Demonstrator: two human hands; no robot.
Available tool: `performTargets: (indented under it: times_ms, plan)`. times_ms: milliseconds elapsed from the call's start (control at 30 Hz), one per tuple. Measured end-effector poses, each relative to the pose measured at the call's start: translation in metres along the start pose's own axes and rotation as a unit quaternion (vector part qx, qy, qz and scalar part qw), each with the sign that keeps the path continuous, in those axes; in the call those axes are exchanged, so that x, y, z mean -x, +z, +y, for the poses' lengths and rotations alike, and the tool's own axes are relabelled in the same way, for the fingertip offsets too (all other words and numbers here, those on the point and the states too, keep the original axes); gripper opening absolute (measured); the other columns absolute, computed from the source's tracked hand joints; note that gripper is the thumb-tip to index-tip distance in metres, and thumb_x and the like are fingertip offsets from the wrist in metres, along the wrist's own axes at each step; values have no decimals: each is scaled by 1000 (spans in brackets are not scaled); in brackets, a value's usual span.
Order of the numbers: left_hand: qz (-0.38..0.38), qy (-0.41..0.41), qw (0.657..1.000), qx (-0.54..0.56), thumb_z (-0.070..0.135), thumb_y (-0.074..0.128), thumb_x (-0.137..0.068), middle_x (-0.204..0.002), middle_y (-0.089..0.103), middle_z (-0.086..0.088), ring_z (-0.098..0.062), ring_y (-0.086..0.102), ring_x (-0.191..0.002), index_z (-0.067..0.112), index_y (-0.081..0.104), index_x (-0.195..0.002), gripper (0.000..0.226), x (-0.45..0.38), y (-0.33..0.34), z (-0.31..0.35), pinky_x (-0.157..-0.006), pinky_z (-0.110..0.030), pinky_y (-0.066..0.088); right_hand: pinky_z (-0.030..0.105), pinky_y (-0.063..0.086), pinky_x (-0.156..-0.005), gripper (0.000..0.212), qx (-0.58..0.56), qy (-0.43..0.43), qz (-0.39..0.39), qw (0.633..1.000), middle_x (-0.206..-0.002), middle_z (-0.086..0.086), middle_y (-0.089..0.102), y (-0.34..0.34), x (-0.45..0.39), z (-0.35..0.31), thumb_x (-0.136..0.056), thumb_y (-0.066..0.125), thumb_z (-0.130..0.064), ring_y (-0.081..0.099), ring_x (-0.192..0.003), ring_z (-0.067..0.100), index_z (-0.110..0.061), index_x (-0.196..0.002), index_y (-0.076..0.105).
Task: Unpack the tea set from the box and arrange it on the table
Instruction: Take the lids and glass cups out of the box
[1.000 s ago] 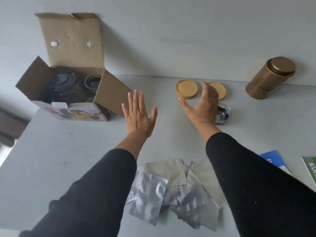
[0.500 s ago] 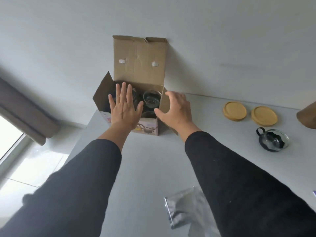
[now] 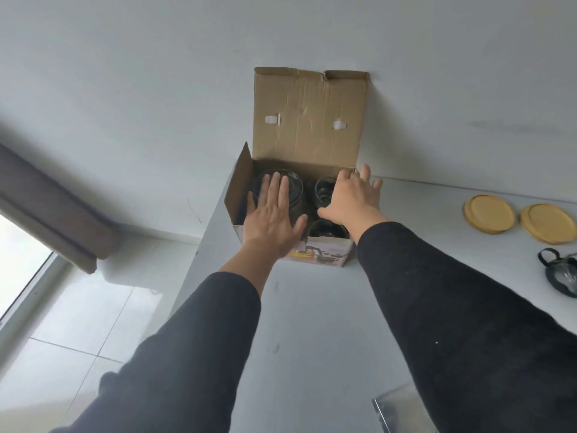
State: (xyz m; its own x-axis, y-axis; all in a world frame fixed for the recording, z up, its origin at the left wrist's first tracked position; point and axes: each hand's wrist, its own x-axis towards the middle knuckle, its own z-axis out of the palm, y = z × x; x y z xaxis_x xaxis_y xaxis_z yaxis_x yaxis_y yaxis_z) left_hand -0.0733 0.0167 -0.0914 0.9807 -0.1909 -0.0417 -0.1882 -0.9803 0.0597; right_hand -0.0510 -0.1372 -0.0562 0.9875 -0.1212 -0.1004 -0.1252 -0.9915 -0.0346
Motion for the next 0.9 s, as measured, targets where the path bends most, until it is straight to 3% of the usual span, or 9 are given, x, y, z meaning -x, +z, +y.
performTargets:
  times_ms: [200, 533, 733, 900]
  plan:
    - [1, 3, 1000, 0, 52, 24, -95, -159, -17, -5, -21, -18, -146, 13, -14, -150, 78, 1, 0, 1, -120, -45, -1, 46, 30, -99, 76, 7, 27, -16, 999, -128, 13, 53, 6, -9, -9, -77, 66, -52, 28, -130, 31, -4, -131, 41]
    - [2, 8, 1000, 10, 41, 26, -94, -160, -14, -6, -22, -16, -147, 12, -12, -151, 74, 2, -2, 2, -120, -46, -1, 39, 35, -99, 81, -72, 3, 111, 991, -126, 13, 48, 17, -6, -4, -66, 73, -57, 38, -120, 30, -7, -125, 48]
    - [2, 11, 1000, 22, 43, 25, -95, -160, -12, -5, -21, -15, -147, 13, -10, -151, 73, 3, -3, 2, -120, -46, -2, 30, 49, -81, 83, -249, 5, 229, 941, -121, 10, 40, 3, 7, 3, -59, 81, -43, 50, -105, 25, -10, -125, 43]
    - [25, -29, 999, 26, 50, 18, -97, -160, -11, -6, -23, -17, -146, 12, -6, -152, 71, 4, -8, 16, -117, -49, -9, 16, 42, -75, 81, -329, 34, 292, 897, -120, 12, 40, -15, 25, 34, -54, 85, -35, 45, -103, 18, -6, -117, 45]
